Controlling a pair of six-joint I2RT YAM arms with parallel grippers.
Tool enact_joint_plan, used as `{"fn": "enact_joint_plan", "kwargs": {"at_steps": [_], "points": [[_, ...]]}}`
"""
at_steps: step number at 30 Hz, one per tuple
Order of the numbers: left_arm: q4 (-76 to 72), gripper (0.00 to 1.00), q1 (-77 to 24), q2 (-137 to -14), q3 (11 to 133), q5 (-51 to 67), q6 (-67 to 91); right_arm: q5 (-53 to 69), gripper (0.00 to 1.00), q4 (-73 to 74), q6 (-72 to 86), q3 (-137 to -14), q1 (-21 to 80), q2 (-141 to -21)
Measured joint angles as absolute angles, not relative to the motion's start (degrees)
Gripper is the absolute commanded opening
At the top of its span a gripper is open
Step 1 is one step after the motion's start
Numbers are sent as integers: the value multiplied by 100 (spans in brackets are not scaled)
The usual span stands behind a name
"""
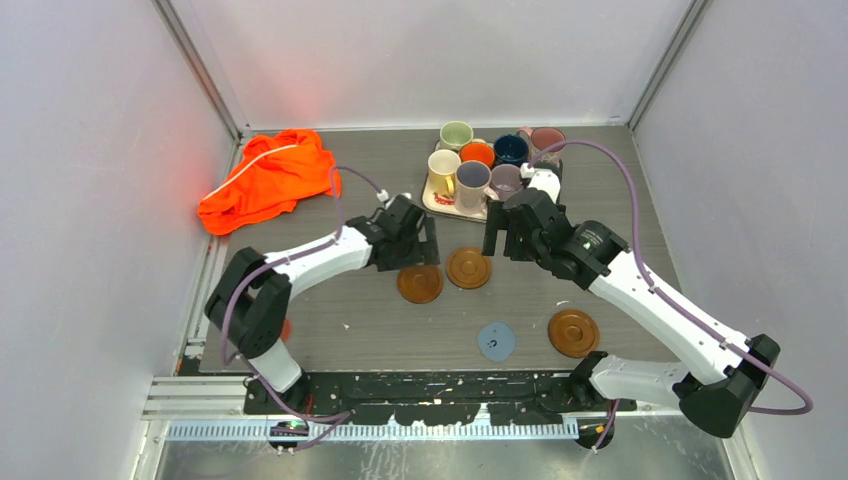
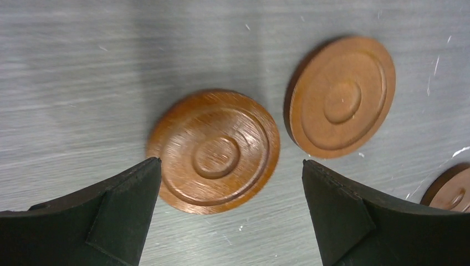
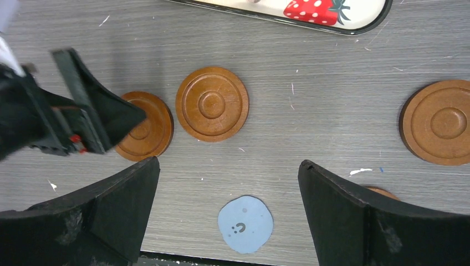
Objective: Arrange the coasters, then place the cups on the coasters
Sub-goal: Move the coaster to the center of the board.
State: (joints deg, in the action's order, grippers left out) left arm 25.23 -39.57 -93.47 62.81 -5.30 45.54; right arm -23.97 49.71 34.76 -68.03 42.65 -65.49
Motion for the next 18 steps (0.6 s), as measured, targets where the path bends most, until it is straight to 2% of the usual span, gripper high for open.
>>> {"fn": "enact_joint_plan", "kwargs": {"at_steps": [9, 18], "points": [[2506, 100, -4842, -9985, 6506, -526, 4790, -2460, 100, 4974, 3618, -6803, 4265, -6423], [2480, 100, -4976, -10307, 6652, -646, 4858, -2456, 100, 4978, 3638, -6803, 4265, -6423]]}}
